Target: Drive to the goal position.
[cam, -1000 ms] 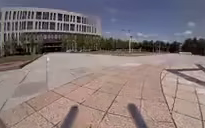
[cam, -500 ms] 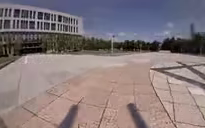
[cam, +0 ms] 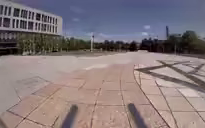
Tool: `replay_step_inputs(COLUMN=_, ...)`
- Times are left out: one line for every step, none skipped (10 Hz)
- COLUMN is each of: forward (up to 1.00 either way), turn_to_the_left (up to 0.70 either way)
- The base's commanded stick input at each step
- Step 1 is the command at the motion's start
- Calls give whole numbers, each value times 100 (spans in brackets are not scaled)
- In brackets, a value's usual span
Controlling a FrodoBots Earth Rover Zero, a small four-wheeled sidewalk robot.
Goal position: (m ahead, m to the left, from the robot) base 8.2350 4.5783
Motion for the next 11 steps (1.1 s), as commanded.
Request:
replay_step_inputs(forward=70, turn_to_the_left=0)
replay_step_inputs(forward=70, turn_to_the_left=0)
replay_step_inputs(forward=70, turn_to_the_left=0)
replay_step_inputs(forward=70, turn_to_the_left=0)
replay_step_inputs(forward=70, turn_to_the_left=0)
replay_step_inputs(forward=70, turn_to_the_left=0)
replay_step_inputs(forward=70, turn_to_the_left=0)
replay_step_inputs(forward=70, turn_to_the_left=0)
replay_step_inputs(forward=70, turn_to_the_left=0)
replay_step_inputs(forward=70, turn_to_the_left=0)
replay_step_inputs(forward=70, turn_to_the_left=0)
